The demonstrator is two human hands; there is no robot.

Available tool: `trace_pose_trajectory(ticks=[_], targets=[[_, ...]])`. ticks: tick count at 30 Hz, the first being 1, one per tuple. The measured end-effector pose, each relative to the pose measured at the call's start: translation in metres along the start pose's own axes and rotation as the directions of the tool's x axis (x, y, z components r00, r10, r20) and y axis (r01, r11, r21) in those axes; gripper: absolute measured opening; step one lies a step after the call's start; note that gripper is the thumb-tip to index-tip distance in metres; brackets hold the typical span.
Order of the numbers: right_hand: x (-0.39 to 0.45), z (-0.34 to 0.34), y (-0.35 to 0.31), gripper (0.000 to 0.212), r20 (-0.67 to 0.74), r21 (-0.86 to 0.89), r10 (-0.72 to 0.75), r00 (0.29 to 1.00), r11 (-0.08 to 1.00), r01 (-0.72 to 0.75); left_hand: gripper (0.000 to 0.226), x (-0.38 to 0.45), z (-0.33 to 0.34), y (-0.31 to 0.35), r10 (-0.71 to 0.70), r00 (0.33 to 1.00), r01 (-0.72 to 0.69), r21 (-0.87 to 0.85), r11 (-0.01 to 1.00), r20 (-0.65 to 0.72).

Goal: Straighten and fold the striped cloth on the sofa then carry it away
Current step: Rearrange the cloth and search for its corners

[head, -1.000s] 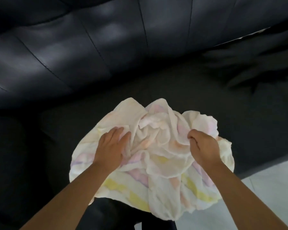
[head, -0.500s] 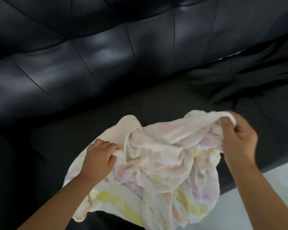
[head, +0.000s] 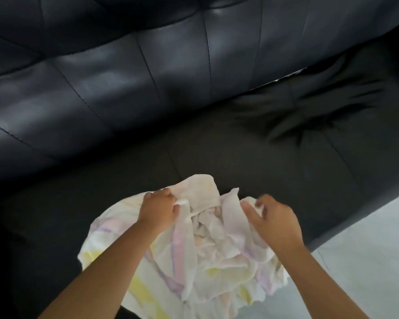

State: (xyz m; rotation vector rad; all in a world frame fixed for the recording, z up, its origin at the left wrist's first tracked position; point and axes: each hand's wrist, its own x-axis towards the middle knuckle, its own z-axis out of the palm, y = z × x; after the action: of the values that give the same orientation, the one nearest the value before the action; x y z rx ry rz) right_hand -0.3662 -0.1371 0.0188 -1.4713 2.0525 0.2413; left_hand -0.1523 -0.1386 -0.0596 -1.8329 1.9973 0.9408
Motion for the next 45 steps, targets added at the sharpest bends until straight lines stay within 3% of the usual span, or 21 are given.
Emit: trace_pose_trajectory(ticks=[2, 4, 6, 8, 10, 12, 13, 15, 16, 18, 21, 22, 25, 27, 29, 30, 33, 35, 39, 43, 45], targets=[[0.027, 0.017, -0.017, 0.057, 0.076, 0.066, 0.106, 0.991, 0.992, -0.111, 0.041, -0.017, -0.003, -0.007, 0.078, 0.991, -0.086, -0.071, 0.994, -0.113], [0.048, 0.041, -0.027, 0.066, 0.246, -0.077, 0.195, 0.949, 0.98, -0.182, 0.036, -0.042, -0.006, -0.02, 0.034, 0.974, -0.088, -0.235, 0.968, -0.225], [0.056, 0.059, -0.035, 0.053, 0.331, -0.144, 0.212, 0.92, 0.974, -0.173, 0.03, -0.066, -0.022, -0.035, -0.106, 0.957, -0.004, -0.378, 0.926, -0.269], [0.056, 0.053, -0.055, 0.038, 0.348, 0.049, 0.092, 0.933, 0.992, -0.116, 0.027, -0.086, -0.039, -0.054, -0.19, 0.932, 0.024, -0.469, 0.883, -0.31], [0.053, 0.018, -0.081, 0.03, 0.237, 0.443, -0.023, 0.971, 0.892, -0.087, 0.033, -0.104, -0.064, -0.069, -0.138, 0.91, -0.04, -0.415, 0.909, -0.391], [0.042, -0.045, -0.111, 0.024, 0.065, 0.742, -0.066, 0.996, 0.67, -0.005, 0.034, -0.115, -0.087, -0.077, -0.063, 0.911, -0.058, -0.277, 0.959, -0.407], [0.034, -0.076, -0.119, 0.02, -0.032, 0.811, -0.076, 0.997, 0.581, 0.071, 0.035, -0.119, -0.098, -0.077, -0.008, 0.919, -0.072, -0.186, 0.98, -0.394], [0.015, -0.122, -0.126, 0.021, -0.192, 0.858, -0.176, 0.965, 0.447, 0.253, 0.037, -0.12, -0.119, -0.08, -0.057, 0.944, -0.012, -0.206, 0.978, -0.326], [0.004, -0.134, -0.127, 0.026, -0.201, 0.836, -0.258, 0.945, 0.458, 0.303, 0.039, -0.122, -0.123, -0.082, -0.089, 0.959, 0.036, -0.196, 0.98, -0.268], [-0.008, -0.122, -0.116, 0.033, -0.048, 0.694, -0.369, 0.928, 0.656, 0.297, 0.038, -0.123, -0.123, -0.084, -0.123, 0.985, 0.09, -0.251, 0.964, -0.119], [-0.011, -0.058, -0.092, 0.027, 0.257, 0.408, -0.32, 0.912, 0.891, 0.198, 0.023, -0.123, -0.104, -0.078, -0.025, 0.998, 0.007, -0.275, 0.961, -0.062], [-0.011, -0.036, -0.084, 0.028, 0.319, 0.358, -0.276, 0.907, 0.921, 0.154, 0.016, -0.121, -0.092, -0.078, -0.023, 0.998, 0.007, -0.243, 0.97, -0.061], [-0.015, 0.022, -0.06, 0.037, 0.457, 0.103, -0.24, 0.856, 0.971, 0.217, 0.021, -0.118, -0.068, -0.073, 0.009, 1.0, -0.004, 0.184, 0.983, -0.025], [-0.019, 0.047, -0.053, 0.052, 0.534, -0.115, -0.181, 0.826, 0.952, 0.282, 0.029, -0.117, -0.054, -0.071, 0.111, 0.977, -0.085, 0.147, 0.986, -0.18], [-0.02, 0.058, -0.06, 0.06, 0.505, -0.107, -0.131, 0.853, 0.971, 0.213, 0.021, -0.12, -0.045, -0.068, 0.109, 0.977, -0.152, -0.248, 0.957, -0.181], [-0.02, 0.058, -0.068, 0.06, 0.438, -0.046, -0.125, 0.89, 0.986, 0.161, 0.027, -0.118, -0.043, -0.068, 0.044, 0.987, -0.103, -0.386, 0.917, -0.157], [-0.011, 0.056, -0.098, 0.06, 0.109, 0.053, -0.142, 0.984, 0.989, 0.137, 0.042, -0.113, -0.036, -0.067, -0.07, 0.983, -0.036, -0.558, 0.829, -0.167], [0.0, 0.065, -0.118, 0.066, 0.024, -0.019, -0.228, 0.973, 0.973, 0.228, 0.043, -0.106, -0.038, -0.069, -0.088, 0.986, -0.021, -0.63, 0.776, -0.142], [0.021, 0.089, -0.143, 0.073, 0.074, -0.064, -0.234, 0.969, 0.969, 0.239, 0.034, -0.096, -0.044, -0.076, -0.094, 0.993, 0.03, -0.635, 0.772, -0.068], [0.034, 0.089, -0.145, 0.038, -0.016, 0.017, -0.237, 0.971, 0.971, 0.237, 0.037, -0.091, -0.058, -0.078, -0.124, 0.983, 0.026, -0.572, 0.82, -0.134], [0.033, 0.083, -0.137, 0.024, -0.048, 0.249, -0.304, 0.952, 0.919, 0.306, 0.039, -0.087, -0.067, -0.074, -0.078, 0.986, -0.014, -0.539, 0.842, -0.148]])
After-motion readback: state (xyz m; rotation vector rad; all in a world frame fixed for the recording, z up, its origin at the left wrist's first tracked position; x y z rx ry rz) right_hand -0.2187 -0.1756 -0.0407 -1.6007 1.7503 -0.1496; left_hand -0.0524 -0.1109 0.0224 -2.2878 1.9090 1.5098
